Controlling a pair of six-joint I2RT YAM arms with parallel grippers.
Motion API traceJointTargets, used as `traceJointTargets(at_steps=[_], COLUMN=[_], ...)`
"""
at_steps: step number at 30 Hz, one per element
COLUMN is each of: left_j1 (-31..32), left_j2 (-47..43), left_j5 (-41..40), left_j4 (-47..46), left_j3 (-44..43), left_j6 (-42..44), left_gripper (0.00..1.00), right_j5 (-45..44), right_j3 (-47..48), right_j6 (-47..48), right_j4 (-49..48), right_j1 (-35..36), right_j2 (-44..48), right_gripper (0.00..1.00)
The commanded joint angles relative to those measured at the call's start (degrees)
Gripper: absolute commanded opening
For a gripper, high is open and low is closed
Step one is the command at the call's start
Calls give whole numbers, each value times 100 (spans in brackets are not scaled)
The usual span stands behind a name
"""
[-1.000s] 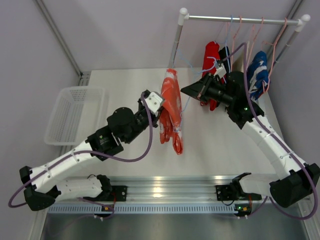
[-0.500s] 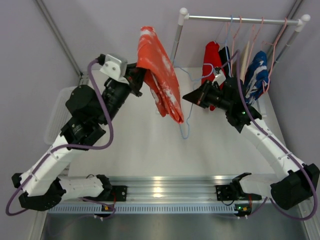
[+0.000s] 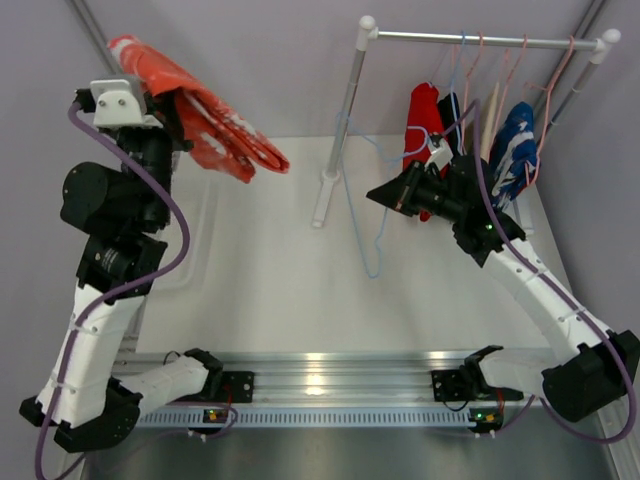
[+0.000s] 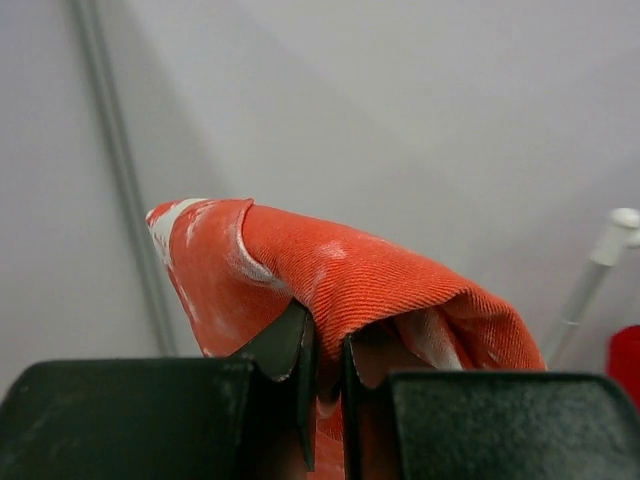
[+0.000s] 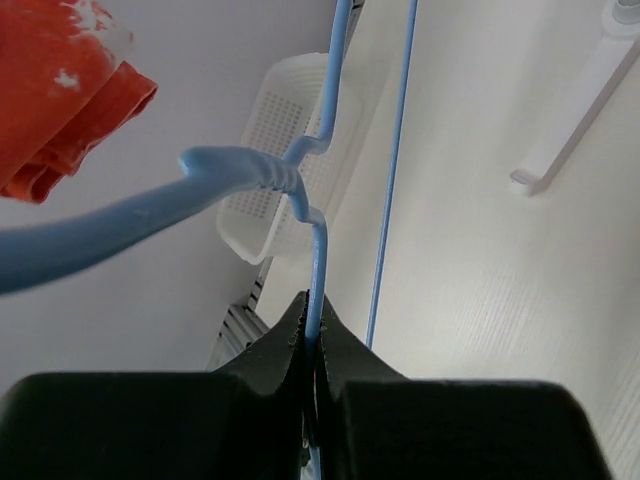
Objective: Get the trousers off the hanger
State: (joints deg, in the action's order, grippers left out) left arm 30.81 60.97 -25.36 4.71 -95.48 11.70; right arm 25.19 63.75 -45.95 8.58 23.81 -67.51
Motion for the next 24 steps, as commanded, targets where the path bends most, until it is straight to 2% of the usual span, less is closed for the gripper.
traceJointTargets(at_steps=[1, 3, 9, 12, 17, 20, 24], left_j1=[-592, -925, -1708, -2155, -2982, -3106, -3283], left_j2=[-489, -770, -1675, -2139, -2984, -3442, -3548], left_j5=[-608, -750, -1084, -1216, -1348, -1392, -1419], left_j4=[-1042, -1304, -1903, -2158, -1404, -1175, -1305], left_j3=[125, 493, 2304, 3165, 4315, 4713, 5100], left_j6=[551, 997, 1947, 2107, 1512, 1431, 1457], left_gripper=[0, 0, 0, 0, 0, 0, 0], right_j5=[108, 135, 285, 355, 425, 469, 513], right_j3=[314, 340, 463, 490, 516, 534, 543], right_j6=[157, 139, 131, 148, 131, 157, 175], right_j4=[-49, -67, -58, -41, -14, -14, 30], right_j1=[-61, -52, -44, -52, -52, -52, -52], right_j2=[185, 168, 106, 106, 159, 211, 238], right_gripper=[0, 0, 0, 0, 0, 0, 0])
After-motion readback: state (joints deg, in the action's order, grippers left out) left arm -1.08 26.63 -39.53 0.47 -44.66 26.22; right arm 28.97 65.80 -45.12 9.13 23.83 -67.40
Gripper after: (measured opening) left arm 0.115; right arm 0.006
